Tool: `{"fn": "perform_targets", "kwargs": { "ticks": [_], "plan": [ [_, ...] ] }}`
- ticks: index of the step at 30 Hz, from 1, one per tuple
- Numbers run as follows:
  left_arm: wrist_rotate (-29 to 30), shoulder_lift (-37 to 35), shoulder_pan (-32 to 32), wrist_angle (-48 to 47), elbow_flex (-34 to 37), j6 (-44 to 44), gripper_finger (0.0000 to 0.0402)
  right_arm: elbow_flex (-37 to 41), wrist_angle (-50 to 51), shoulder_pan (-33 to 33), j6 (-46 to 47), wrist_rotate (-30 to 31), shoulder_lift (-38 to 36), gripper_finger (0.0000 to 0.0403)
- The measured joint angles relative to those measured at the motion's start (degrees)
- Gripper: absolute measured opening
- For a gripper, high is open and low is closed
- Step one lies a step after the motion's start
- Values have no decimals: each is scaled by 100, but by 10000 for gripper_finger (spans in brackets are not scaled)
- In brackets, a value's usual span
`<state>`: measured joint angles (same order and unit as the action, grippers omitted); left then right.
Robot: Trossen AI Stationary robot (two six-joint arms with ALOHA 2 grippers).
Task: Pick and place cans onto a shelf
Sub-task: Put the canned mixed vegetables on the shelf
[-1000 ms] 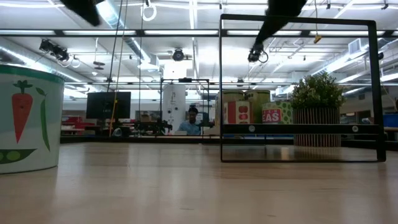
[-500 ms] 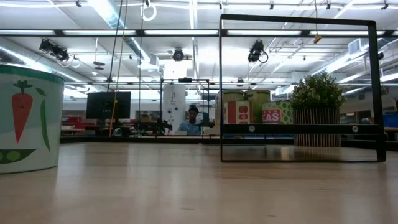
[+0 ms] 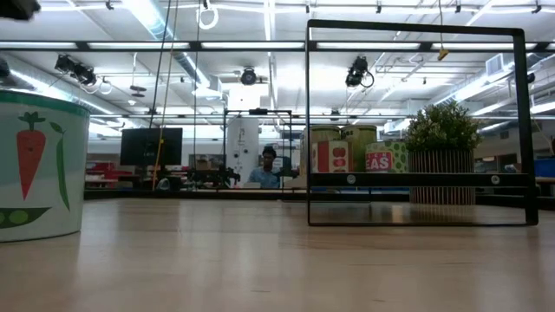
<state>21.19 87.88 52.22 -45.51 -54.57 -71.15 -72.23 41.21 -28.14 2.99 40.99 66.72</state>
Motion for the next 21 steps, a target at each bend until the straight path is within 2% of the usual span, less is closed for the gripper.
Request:
{"fn": "perform_targets", "kwargs": {
  "ticks": [5, 8, 14, 21],
  "plan": [
    [163, 315, -117, 967, 284, 332, 288, 0, 0, 0, 45, -2, 2, 350],
    [416, 442, -170, 1606, 326, 873, 288, 0, 0, 0, 60, -4, 2, 350],
    [847, 637, -405, 1871, 328, 1230, 288, 0, 4, 0, 95, -4, 2, 350],
    [871, 972, -647, 2648, 330, 1561, 294, 0, 4, 0, 96, -7, 2, 350]
  ]
}}
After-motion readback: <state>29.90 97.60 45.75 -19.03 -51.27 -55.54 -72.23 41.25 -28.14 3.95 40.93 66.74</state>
